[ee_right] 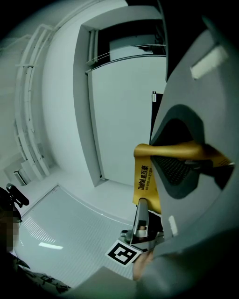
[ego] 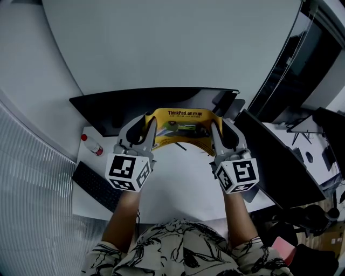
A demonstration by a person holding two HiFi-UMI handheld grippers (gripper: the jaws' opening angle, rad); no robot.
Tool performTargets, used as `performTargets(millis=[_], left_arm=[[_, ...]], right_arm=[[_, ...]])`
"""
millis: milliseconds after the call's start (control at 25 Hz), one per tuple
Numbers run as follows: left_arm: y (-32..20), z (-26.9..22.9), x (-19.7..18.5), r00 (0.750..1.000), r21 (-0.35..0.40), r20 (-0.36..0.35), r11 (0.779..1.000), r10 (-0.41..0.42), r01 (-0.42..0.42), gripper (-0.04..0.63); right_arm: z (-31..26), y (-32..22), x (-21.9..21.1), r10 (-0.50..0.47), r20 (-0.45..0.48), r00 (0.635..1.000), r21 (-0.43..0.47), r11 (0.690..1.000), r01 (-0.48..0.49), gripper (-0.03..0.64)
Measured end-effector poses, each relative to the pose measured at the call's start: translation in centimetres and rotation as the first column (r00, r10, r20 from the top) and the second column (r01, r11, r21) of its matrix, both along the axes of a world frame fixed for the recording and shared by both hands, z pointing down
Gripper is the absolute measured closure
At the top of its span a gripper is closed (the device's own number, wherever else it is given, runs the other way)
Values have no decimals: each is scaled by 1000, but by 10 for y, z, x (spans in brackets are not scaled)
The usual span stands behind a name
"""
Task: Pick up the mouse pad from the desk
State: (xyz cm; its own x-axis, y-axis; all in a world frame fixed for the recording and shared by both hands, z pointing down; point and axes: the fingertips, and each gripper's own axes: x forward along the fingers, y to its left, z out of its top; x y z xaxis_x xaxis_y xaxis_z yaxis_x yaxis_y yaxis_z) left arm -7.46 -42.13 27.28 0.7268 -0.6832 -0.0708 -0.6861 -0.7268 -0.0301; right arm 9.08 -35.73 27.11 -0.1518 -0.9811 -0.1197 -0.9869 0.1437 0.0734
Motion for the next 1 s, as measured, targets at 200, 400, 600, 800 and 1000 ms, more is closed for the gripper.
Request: performTargets(millis=[200,400,600,800,1000], left_arm=[[-4,8,1,1000,-17,18,1000,-4,4,515],[-4,8,2,1000,-14,29,1000,-5,6,515],[-4,11,3,1000,-18,28,1000,-2,3,515],[-1,14,4,999,-8,39,1000,-11,11,515],[-4,12,3,999,-9,40,1000,-11,11,515]], right_arm=[[5,-2,1,8,-1,1000,-18,1000,-8,541],[7,-2,2,17,1,1000,-29,999,-17,541],[8,-2,2,21,-3,1000,-33,999,-21,541],[11,0,3,23,-10,1000,-38,999,-23,541],[10,-3,2,24,-12,1000,-39,999,-24,541]])
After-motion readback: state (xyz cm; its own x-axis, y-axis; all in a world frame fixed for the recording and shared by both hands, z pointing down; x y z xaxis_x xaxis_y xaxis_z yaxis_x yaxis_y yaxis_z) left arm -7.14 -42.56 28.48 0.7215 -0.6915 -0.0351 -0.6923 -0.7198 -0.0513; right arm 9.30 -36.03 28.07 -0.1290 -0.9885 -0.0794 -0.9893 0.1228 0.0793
